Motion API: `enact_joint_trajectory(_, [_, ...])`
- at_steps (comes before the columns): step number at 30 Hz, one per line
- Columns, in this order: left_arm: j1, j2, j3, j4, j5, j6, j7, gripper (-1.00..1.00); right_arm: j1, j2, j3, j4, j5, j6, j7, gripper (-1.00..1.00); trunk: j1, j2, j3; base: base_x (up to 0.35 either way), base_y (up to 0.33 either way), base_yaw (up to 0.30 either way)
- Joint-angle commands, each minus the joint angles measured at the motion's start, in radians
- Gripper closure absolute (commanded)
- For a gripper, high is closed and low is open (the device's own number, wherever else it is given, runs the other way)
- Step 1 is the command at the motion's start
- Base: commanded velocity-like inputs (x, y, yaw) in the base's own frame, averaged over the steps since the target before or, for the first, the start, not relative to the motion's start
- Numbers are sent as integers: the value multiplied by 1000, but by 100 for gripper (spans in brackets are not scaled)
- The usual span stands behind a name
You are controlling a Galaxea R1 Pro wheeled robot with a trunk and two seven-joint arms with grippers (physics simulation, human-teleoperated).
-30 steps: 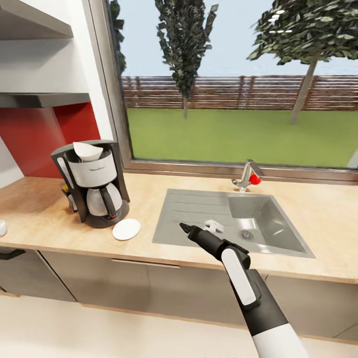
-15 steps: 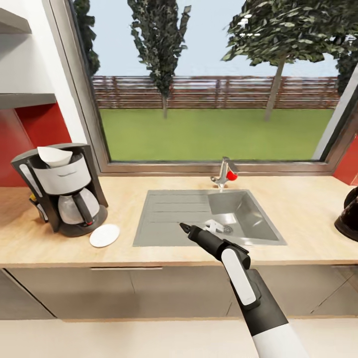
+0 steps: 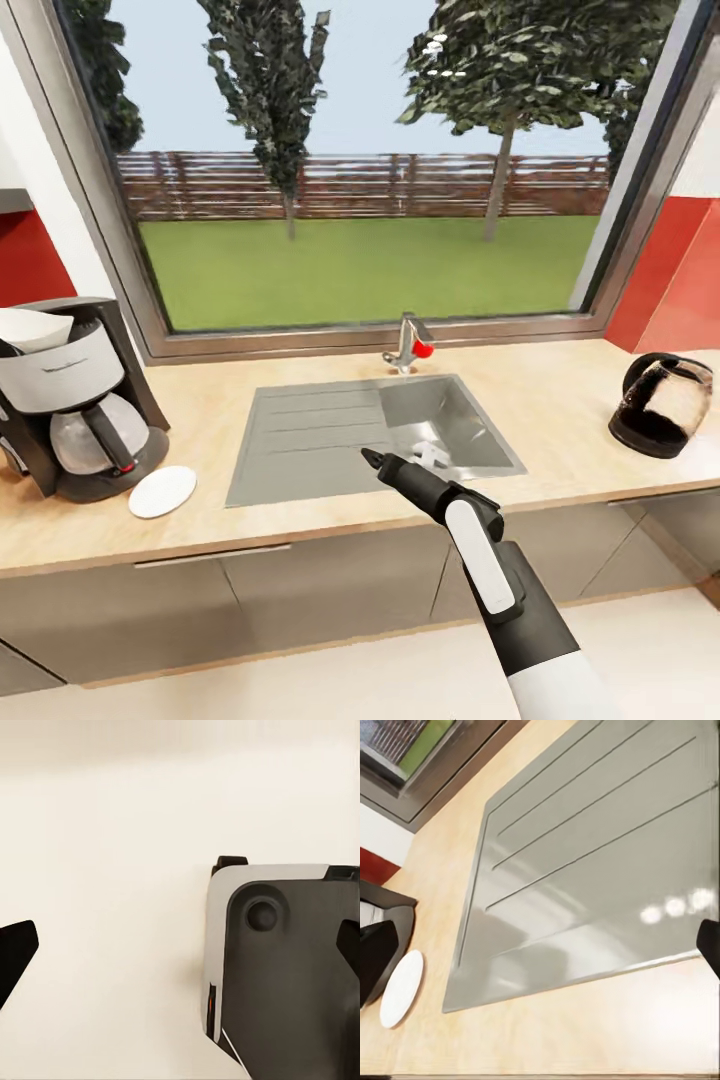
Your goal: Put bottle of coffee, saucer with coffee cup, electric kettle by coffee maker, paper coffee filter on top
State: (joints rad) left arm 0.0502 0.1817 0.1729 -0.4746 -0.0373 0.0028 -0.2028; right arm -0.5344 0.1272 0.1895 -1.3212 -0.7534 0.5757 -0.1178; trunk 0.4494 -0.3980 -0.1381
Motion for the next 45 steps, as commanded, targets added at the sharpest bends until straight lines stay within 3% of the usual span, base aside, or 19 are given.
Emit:
enact_joint_trajectory(1, [0,-1,7,-2,-4,0,-7,-100,-1,0,1,-1,-10,3,-10,-100,1,-2,-2,0,0,-267])
enact_joint_trajectory(22, [0,-1,7,-2,-4,0,-7,-100,-1,0,2,-1,-10,3,-9,-100,1,-2,-2,0,-15,-267])
enact_joint_trajectory(45, [0,1,17,-1,-3,0,-7,-100,-1,0,2,-1,-10,3,-9,-100,1,-2,-2,-132,-190,-267])
